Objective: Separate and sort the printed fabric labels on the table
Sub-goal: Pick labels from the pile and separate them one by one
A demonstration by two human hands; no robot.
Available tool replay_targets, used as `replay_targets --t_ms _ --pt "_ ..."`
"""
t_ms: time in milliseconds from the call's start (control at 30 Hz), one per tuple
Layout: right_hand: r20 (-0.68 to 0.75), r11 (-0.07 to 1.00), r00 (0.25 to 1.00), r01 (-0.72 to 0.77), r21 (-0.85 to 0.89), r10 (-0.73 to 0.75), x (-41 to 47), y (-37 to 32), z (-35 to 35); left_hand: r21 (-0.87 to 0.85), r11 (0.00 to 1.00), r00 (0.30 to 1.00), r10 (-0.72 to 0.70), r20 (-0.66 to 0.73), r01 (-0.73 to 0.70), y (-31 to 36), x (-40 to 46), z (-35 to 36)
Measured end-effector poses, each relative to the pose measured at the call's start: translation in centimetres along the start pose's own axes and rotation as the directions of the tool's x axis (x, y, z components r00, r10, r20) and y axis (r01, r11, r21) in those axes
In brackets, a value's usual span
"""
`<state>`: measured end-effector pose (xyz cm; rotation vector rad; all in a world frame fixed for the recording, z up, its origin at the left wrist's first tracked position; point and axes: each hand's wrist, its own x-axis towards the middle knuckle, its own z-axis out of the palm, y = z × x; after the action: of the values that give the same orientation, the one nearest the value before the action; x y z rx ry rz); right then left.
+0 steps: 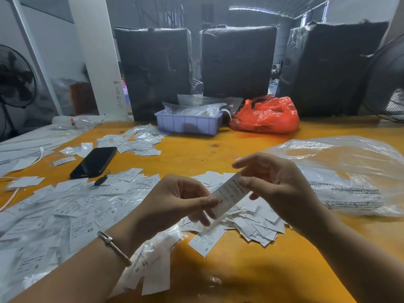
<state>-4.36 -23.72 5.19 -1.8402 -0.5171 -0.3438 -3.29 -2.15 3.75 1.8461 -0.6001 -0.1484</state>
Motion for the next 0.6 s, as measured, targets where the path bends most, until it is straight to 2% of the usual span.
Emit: replay_targets --t_ms 67,400,600 --pt "-0.03 0.999 0.999 -0.018 0.04 0.019 0.1 -0.1 -0.3 -0.01 1.0 1.0 -0.007 -0.003 0.007 0.0 0.0 0.0" --pt "0.066 0.991 0.994 -0.092 0.097 0.086 -0.4 0.2 1.0 -0.063 0.998 1.0 -0.023 -0.014 0.022 0.0 0.0 0.1" --pt "0.103 0.987 0.99 -0.109 0.116 0.098 -0.7 0.3 1.7 -0.032 0.998 0.998 -0.058 -0.021 0.057 -0.2 0.1 0.2"
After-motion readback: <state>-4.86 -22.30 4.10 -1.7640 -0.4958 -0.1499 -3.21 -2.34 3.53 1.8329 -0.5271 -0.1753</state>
